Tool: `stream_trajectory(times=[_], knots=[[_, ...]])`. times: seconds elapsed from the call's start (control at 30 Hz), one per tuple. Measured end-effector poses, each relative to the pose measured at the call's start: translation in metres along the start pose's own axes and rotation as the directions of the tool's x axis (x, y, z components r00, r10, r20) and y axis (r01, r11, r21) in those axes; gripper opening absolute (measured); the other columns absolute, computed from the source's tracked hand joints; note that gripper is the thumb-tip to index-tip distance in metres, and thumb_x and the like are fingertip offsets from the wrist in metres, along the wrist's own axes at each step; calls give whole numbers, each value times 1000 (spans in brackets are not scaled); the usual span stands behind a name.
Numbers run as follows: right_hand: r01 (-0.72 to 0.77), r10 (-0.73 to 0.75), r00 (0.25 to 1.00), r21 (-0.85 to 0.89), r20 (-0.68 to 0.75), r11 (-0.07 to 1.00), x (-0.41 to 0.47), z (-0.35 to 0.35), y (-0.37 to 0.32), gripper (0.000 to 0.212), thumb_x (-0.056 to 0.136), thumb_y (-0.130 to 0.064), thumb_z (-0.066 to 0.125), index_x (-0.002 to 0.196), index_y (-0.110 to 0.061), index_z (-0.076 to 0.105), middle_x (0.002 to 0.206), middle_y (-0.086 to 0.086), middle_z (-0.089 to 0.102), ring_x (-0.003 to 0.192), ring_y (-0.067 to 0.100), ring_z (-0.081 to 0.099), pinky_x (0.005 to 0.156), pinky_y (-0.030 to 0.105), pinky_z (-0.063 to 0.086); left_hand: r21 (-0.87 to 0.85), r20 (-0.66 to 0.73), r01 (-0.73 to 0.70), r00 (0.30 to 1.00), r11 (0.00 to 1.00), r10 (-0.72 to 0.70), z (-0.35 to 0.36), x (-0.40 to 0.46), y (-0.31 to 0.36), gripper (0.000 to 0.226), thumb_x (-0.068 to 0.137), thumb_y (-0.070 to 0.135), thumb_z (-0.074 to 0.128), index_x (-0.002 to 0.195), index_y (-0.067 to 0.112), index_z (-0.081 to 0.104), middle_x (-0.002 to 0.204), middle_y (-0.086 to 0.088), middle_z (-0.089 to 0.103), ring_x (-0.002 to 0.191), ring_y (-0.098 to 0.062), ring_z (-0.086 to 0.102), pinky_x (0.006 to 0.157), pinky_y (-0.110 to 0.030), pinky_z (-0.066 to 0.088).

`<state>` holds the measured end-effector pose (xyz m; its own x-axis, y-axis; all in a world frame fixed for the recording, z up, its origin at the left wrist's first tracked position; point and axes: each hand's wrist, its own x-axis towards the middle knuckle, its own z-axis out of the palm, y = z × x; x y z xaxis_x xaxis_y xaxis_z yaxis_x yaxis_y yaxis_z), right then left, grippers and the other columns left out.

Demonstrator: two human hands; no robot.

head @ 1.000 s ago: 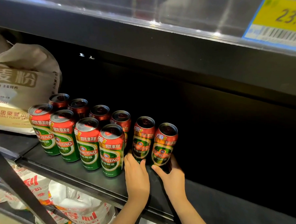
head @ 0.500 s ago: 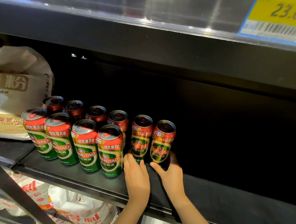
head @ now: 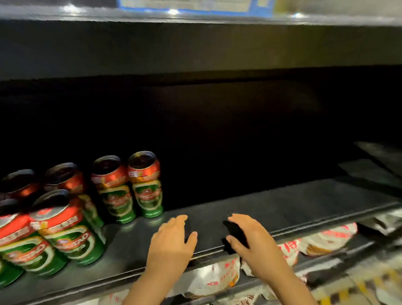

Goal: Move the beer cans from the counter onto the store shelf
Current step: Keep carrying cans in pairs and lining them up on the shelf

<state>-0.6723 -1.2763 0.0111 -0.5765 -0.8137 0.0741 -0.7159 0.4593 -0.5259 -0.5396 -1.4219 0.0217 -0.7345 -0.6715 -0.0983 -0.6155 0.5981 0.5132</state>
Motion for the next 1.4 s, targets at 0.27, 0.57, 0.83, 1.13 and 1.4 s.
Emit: stream_trajectory(times=[0.27,0.57,0.83,1.13,1.4], knots=[[-589,593,762,104,-258,802,-202,-62,78,40,95,-40,49,133,-31,44,134,-18,45,124,5,43,96,17,33,-68,344,-600,736,797,583,75,-27,152,46,93,44,44,136,26,43,135,8,47,123,-12,46,97,-24,35],[-874,908,51,421,-415,242,-505,-62,62,35,92,-43,53,126,-35,48,122,-24,46,107,-3,45,82,7,27,-370,584,-874,45,315,811,204,-228,305,46,94,37,49,138,25,39,138,6,44,127,-10,41,102,-20,28],[-734,844,-413,674,-343,-86,-685,-42,20,31,91,-47,53,121,-40,48,117,-27,48,112,-3,48,91,15,37,-625,578,-778,-405,65,709,278,-428,366,46,95,41,46,138,28,38,140,12,41,128,-4,38,105,-17,28],[-557,743,-619,809,-254,-188,-786,-44,22,33,92,-46,51,124,-41,47,120,-30,43,113,-6,43,93,14,38,-707,578,-707,-574,5,581,335,-550,431,44,93,40,49,136,32,41,134,20,44,122,1,41,101,-22,38],[-536,669,-670,834,-322,-135,-891,-113,77,35,93,-43,51,127,-40,47,122,-31,41,116,-8,40,99,14,32,-756,534,-655,-627,-13,567,406,-656,536,29,92,33,55,119,38,47,113,23,48,110,-1,46,85,-21,36]])
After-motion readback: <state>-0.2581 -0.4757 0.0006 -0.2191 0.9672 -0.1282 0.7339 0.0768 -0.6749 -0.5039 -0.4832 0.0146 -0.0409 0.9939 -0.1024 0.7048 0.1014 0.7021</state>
